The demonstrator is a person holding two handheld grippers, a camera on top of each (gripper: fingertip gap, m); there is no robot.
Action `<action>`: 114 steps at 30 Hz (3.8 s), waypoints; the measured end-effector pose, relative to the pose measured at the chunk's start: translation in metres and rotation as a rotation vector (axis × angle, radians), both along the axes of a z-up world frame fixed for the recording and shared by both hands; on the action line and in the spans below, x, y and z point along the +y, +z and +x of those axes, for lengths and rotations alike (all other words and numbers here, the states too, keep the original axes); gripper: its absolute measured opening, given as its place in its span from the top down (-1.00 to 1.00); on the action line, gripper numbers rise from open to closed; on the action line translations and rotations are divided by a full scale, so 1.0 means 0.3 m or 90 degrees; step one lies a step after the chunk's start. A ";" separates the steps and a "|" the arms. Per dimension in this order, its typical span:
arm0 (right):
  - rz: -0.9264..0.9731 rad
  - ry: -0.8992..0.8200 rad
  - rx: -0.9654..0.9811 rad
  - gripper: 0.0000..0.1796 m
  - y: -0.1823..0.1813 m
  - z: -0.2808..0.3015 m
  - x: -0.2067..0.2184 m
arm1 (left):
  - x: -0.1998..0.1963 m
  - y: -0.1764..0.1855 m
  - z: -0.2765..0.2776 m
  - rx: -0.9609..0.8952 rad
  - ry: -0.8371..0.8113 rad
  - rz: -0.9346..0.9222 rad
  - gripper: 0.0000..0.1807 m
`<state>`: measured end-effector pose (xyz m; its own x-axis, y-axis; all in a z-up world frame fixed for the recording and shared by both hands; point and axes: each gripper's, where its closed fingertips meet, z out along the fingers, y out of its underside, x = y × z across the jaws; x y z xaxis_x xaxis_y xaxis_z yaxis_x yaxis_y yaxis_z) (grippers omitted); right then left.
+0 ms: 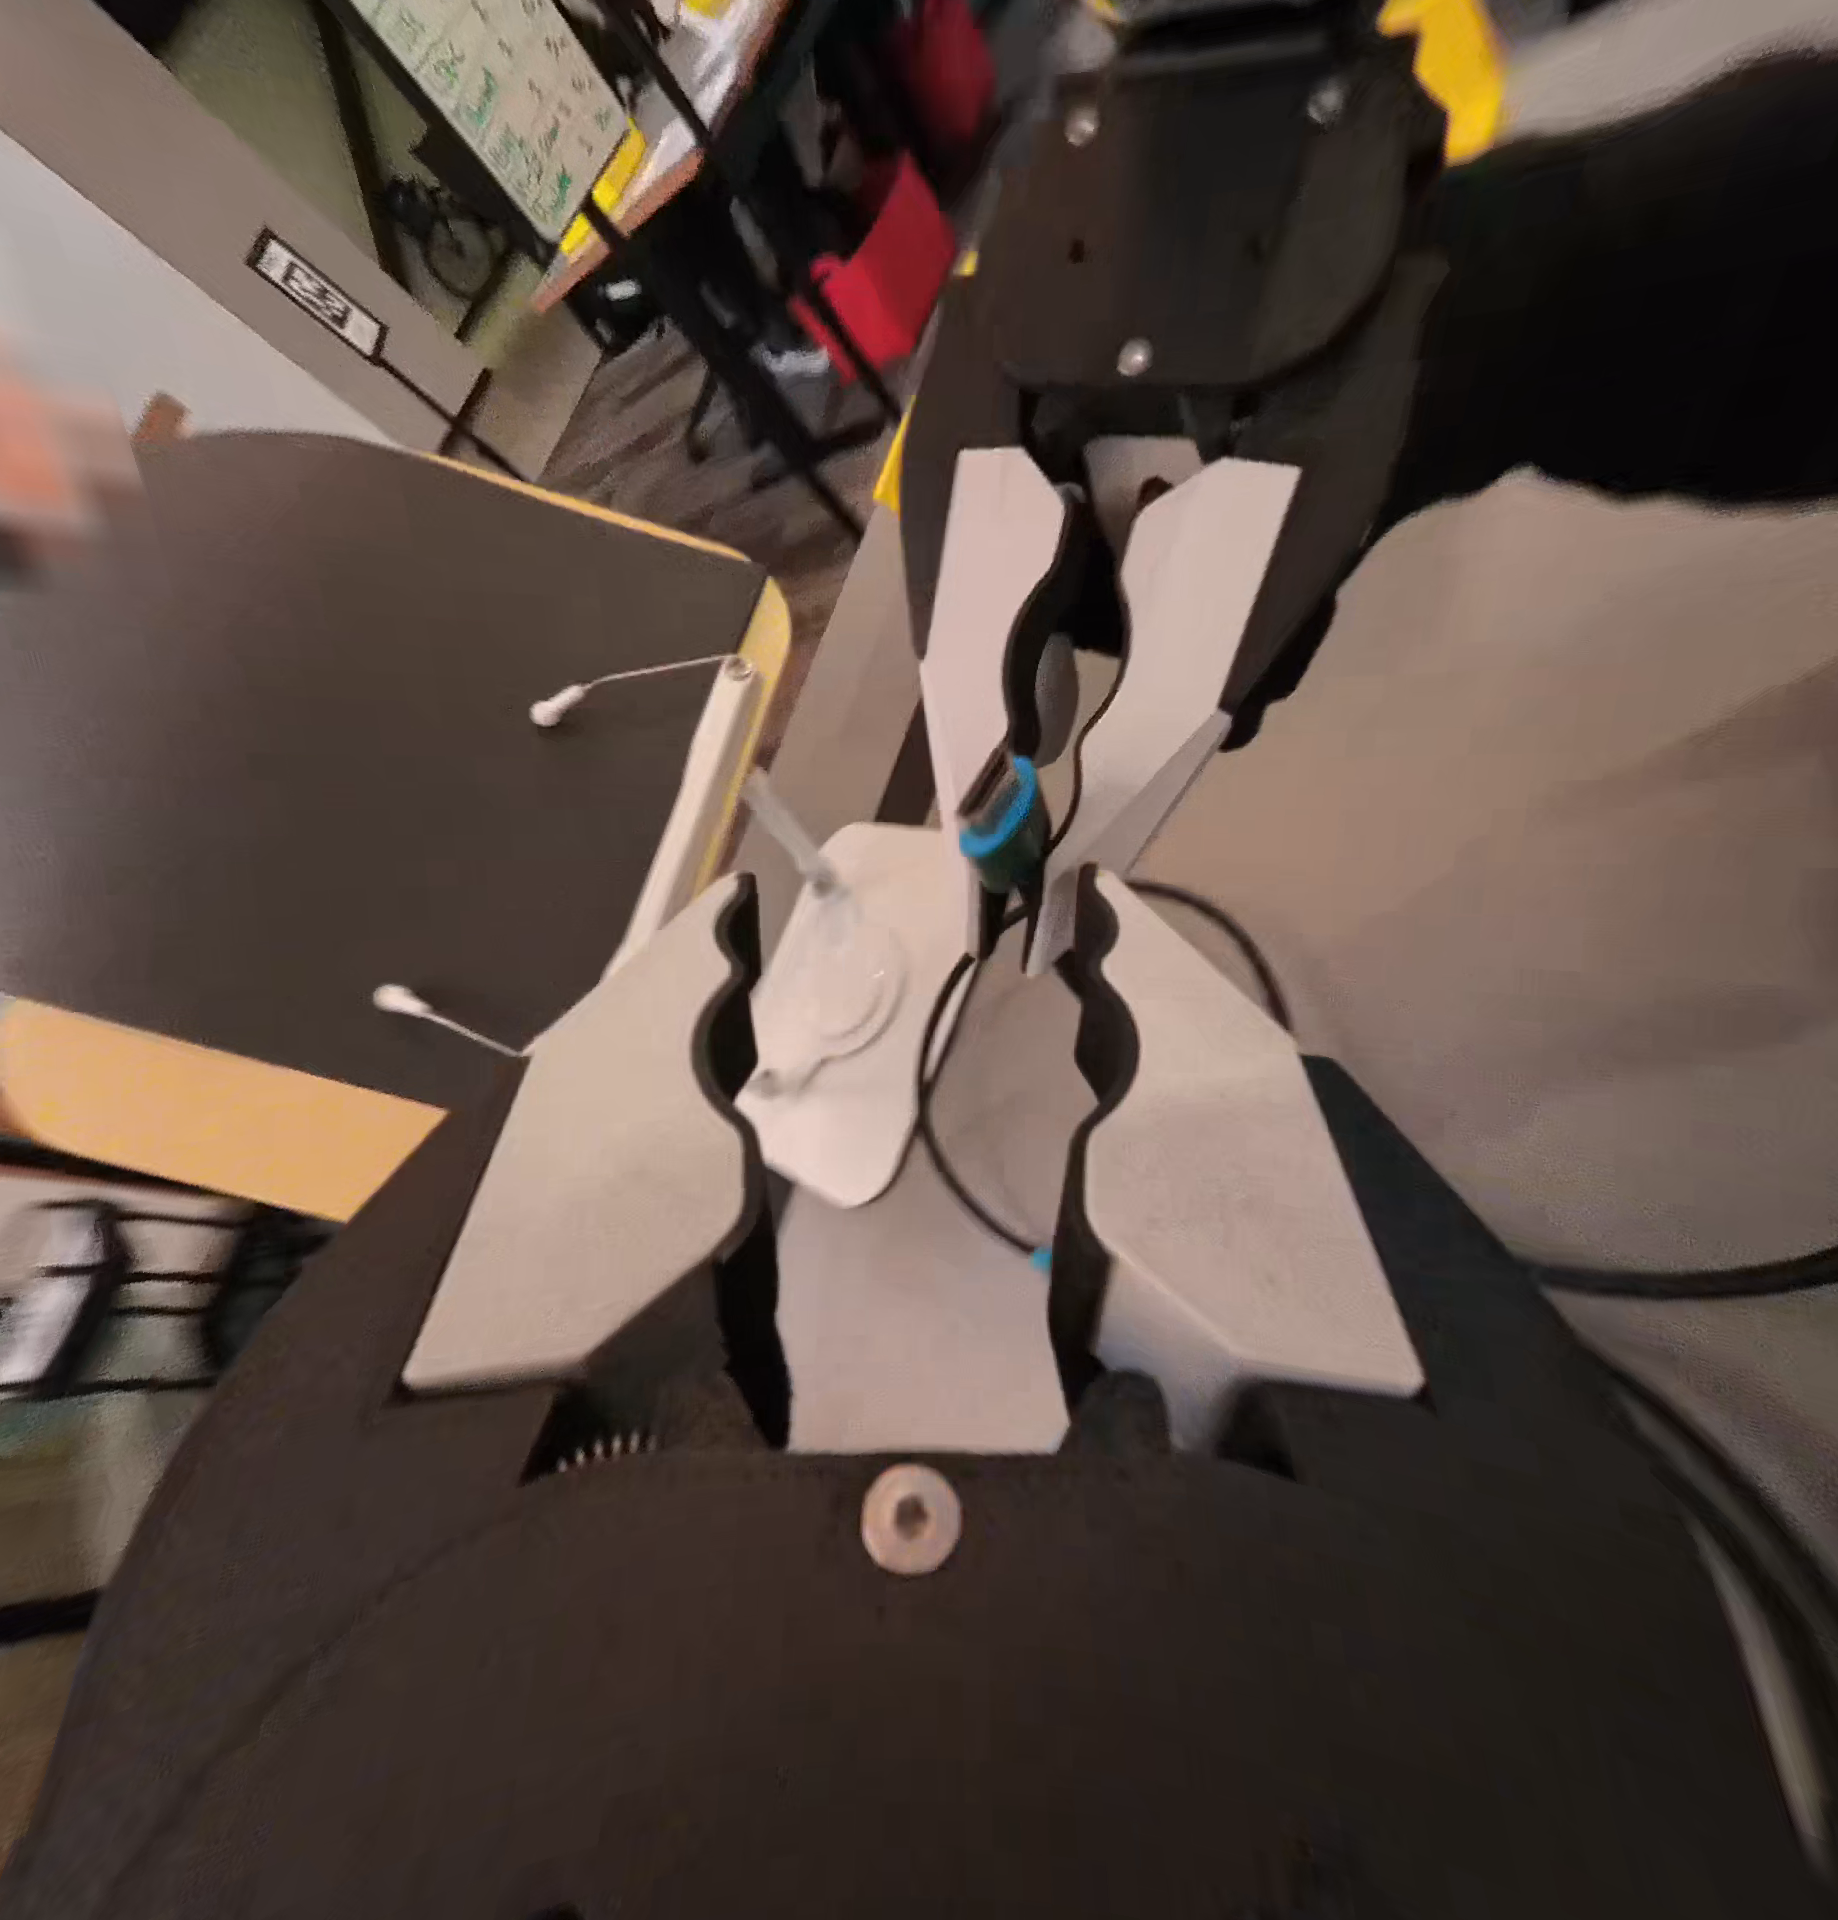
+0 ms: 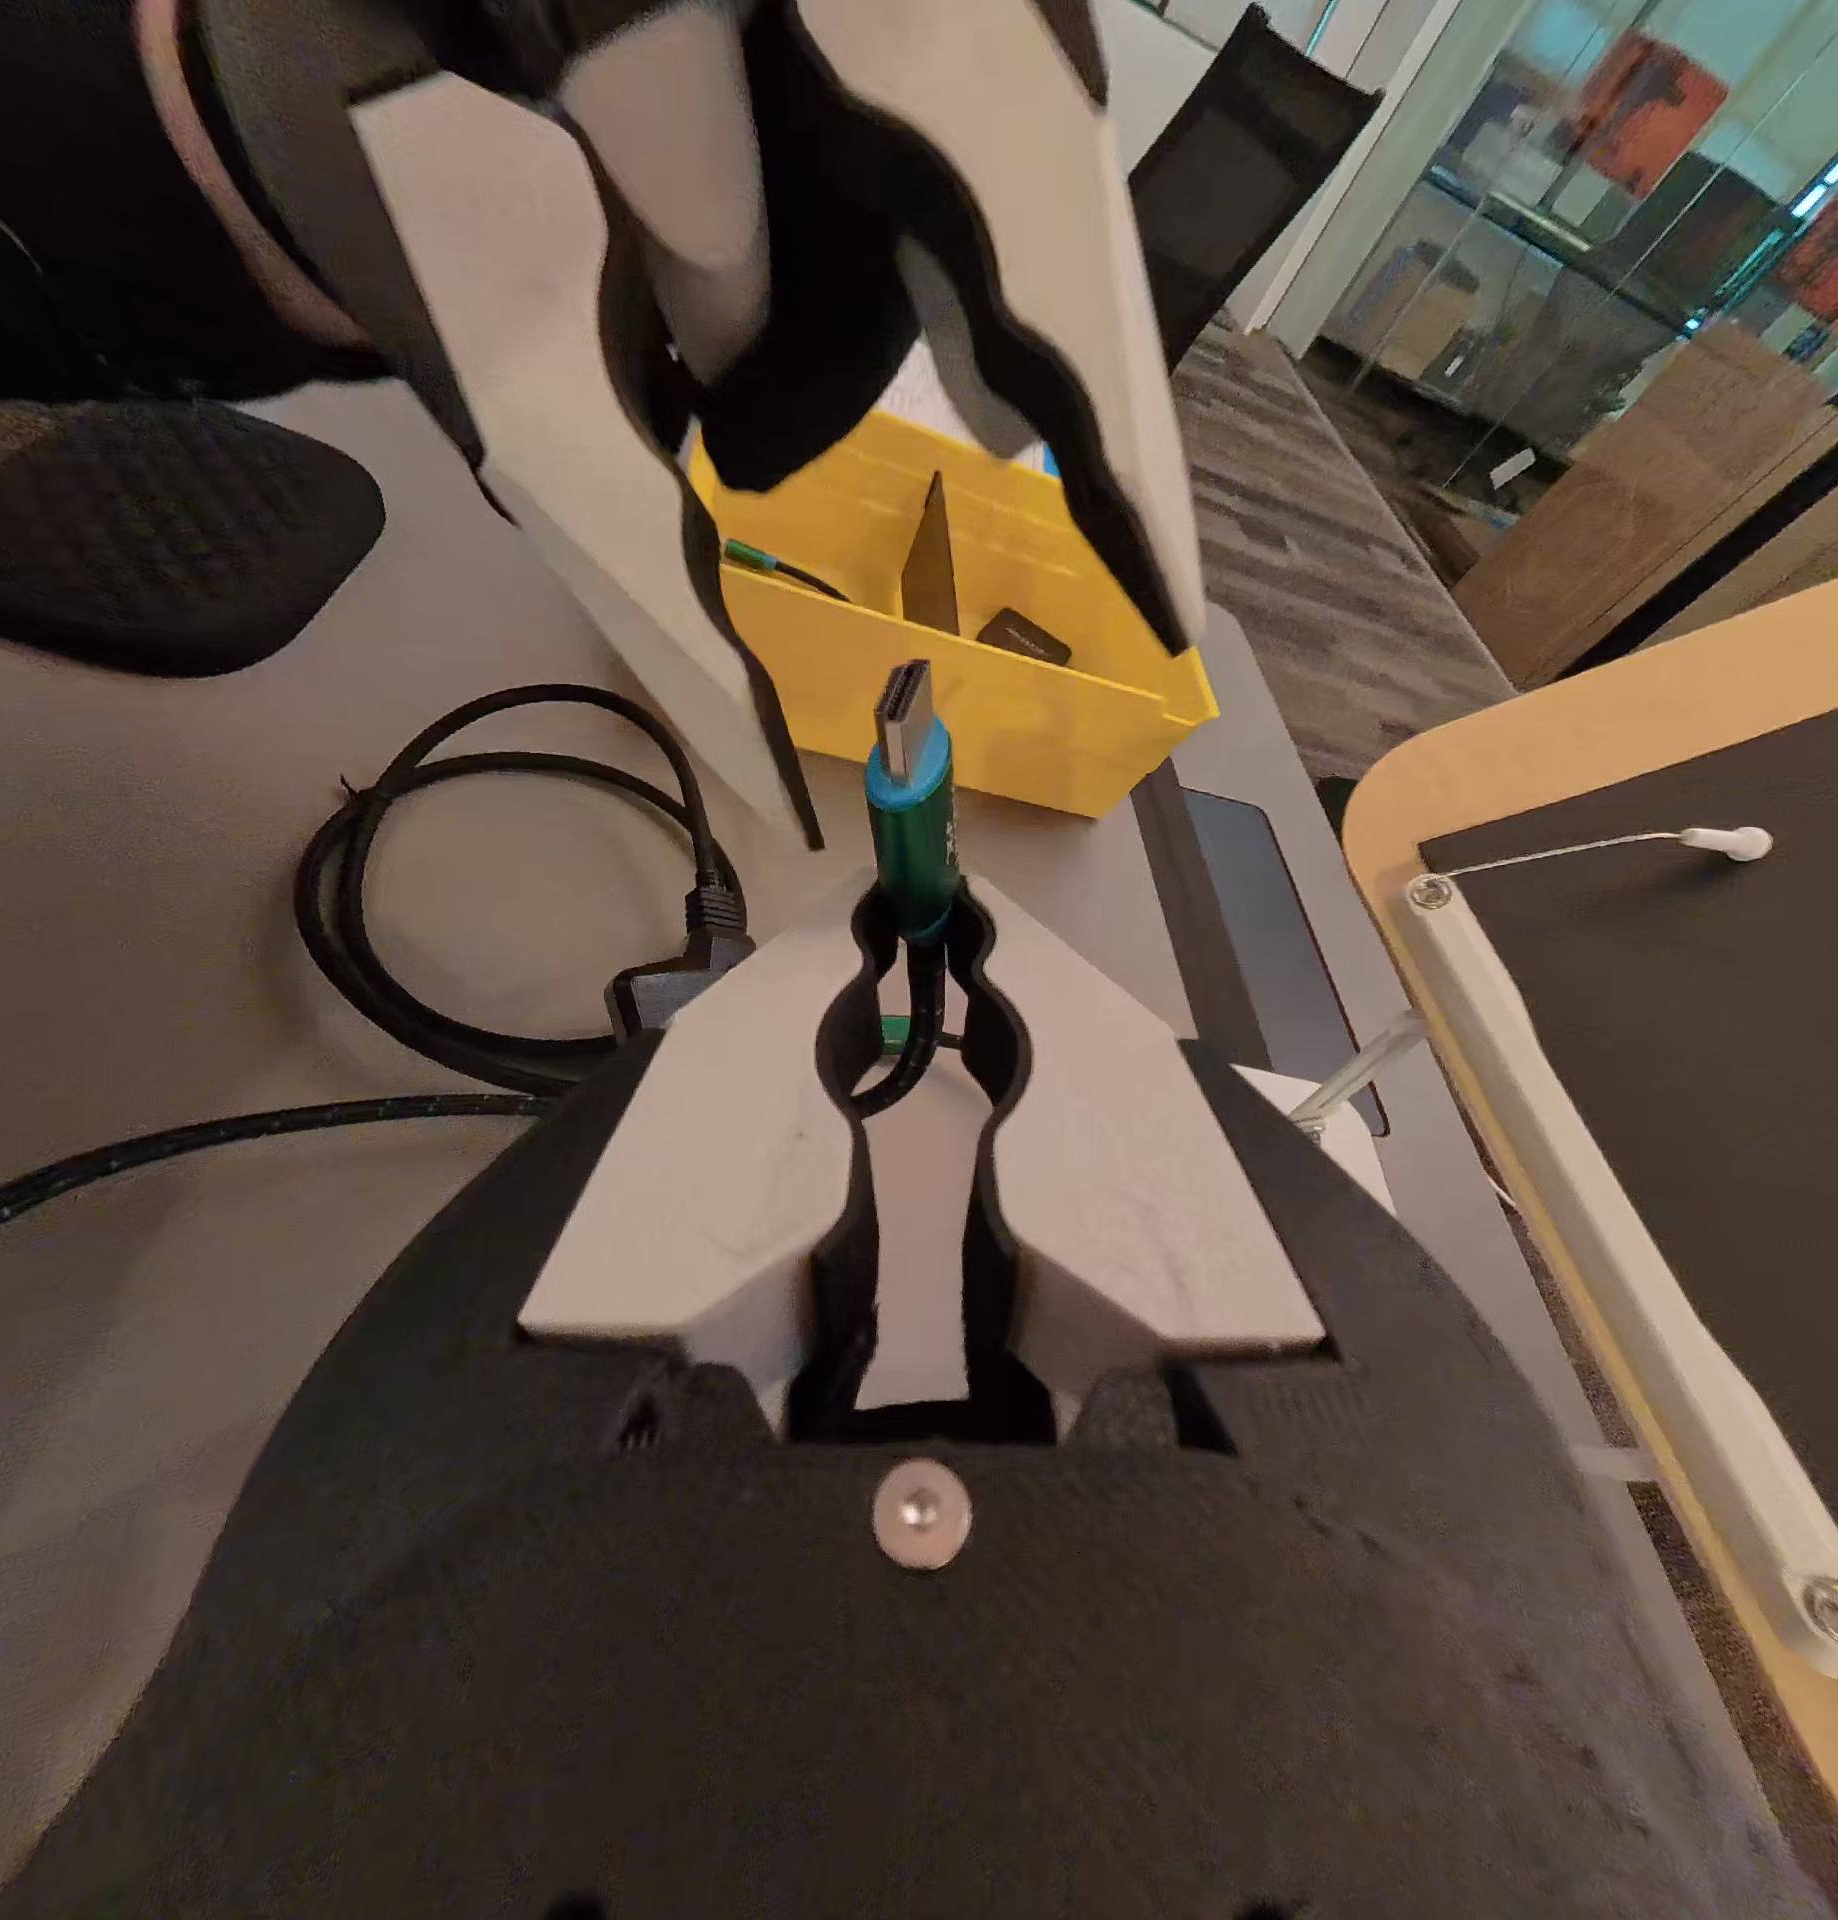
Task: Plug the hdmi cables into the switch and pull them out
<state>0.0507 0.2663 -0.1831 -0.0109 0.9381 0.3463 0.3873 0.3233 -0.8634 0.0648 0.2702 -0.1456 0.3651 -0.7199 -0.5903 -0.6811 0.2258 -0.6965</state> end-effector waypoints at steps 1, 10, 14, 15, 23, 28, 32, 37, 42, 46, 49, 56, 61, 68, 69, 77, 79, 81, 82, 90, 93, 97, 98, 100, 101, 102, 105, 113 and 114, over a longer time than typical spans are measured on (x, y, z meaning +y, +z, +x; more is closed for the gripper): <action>0.001 0.001 -0.007 0.92 -0.007 -0.005 -0.002 | -0.007 0.002 0.007 0.050 0.002 0.025 0.34; 0.021 0.001 -0.056 0.92 -0.050 -0.012 -0.007 | -0.035 -0.075 0.031 0.331 -0.025 0.076 0.81; 0.028 0.013 -0.049 0.91 -0.040 -0.008 -0.018 | -0.052 -0.071 0.031 0.347 -0.042 0.070 0.86; 0.027 0.023 -0.038 0.91 -0.032 -0.007 -0.025 | -0.060 -0.065 0.033 0.341 -0.052 0.070 0.87; -0.141 0.211 0.141 0.56 0.076 0.068 -0.123 | -0.144 -0.001 0.072 0.301 -0.141 0.134 0.89; -0.258 0.341 0.213 0.58 0.097 0.111 -0.181 | -0.206 0.021 0.106 0.352 -0.183 0.232 0.90; -0.310 0.460 0.286 0.59 0.140 0.141 -0.249 | -0.270 0.024 0.151 0.380 -0.234 0.276 0.89; -0.373 0.575 0.321 0.54 0.157 0.169 -0.317 | -0.320 0.032 0.188 0.396 -0.267 0.318 0.89; -0.343 0.545 0.372 0.29 0.195 0.171 -0.292 | -0.346 0.029 0.200 0.404 -0.284 0.325 0.91; -0.275 0.558 0.336 0.29 0.188 0.199 -0.336 | -0.379 0.020 0.221 0.396 -0.317 0.309 0.90; -0.254 0.598 0.279 0.41 0.151 0.201 -0.396 | -0.402 0.023 0.243 0.389 -0.340 0.302 0.90; -0.254 0.619 0.250 0.79 0.124 0.206 -0.407 | -0.403 0.037 0.238 0.371 -0.334 0.290 0.90; -0.191 0.491 0.189 0.87 0.098 0.168 -0.334 | -0.334 0.027 0.183 0.348 -0.274 0.249 0.89; -0.089 0.294 0.078 0.92 0.038 0.126 -0.207 | -0.208 -0.036 0.095 0.284 -0.142 0.167 0.87; -0.079 0.277 0.067 0.92 0.030 0.122 -0.195 | -0.189 -0.042 0.080 0.281 -0.118 0.159 0.83; 0.053 0.145 0.005 0.93 0.016 0.091 -0.109 | -0.136 -0.054 -0.014 0.049 0.008 -0.112 0.53; 0.087 0.133 -0.003 0.93 0.017 0.086 -0.104 | -0.135 -0.057 -0.021 -0.047 0.021 -0.217 0.46; 0.114 0.126 0.002 0.93 0.027 0.078 -0.105 | -0.134 -0.060 -0.022 -0.124 0.023 -0.291 0.51; 0.131 0.119 -0.004 0.93 0.026 0.074 -0.102 | -0.144 -0.058 -0.010 -0.165 0.009 -0.324 0.52; 0.254 0.094 -0.034 0.93 0.022 0.045 -0.105 | -0.172 -0.028 0.040 -0.482 -0.067 -0.626 0.60; 0.277 0.092 -0.036 0.92 0.025 0.029 -0.112 | -0.166 -0.051 0.031 -0.510 -0.065 -0.654 0.81; 0.282 0.092 -0.029 0.92 0.026 0.014 -0.115 | -0.164 -0.057 0.014 -0.529 -0.064 -0.663 0.87; 0.275 0.096 -0.023 0.92 0.026 0.012 -0.117 | -0.165 -0.059 0.012 -0.528 -0.063 -0.664 0.87; 0.243 0.112 0.003 0.91 0.032 0.005 -0.127 | -0.169 -0.054 0.008 -0.526 -0.070 -0.659 0.87; 0.220 0.125 0.019 0.91 0.035 0.003 -0.136 | -0.175 -0.051 0.009 -0.523 -0.080 -0.662 0.87; 0.200 0.135 0.039 0.87 0.042 0.003 -0.140 | -0.182 -0.049 0.009 -0.519 -0.091 -0.661 0.87; 0.142 0.179 0.127 0.76 0.080 0.009 -0.162 | -0.207 -0.023 0.017 -0.524 -0.142 -0.656 0.88; 0.081 0.244 0.243 0.78 0.148 0.019 -0.213 | -0.212 0.021 0.014 -0.571 -0.192 -0.641 0.88; 0.083 0.240 0.242 0.78 0.144 0.014 -0.211 | -0.210 0.021 0.012 -0.580 -0.193 -0.641 0.88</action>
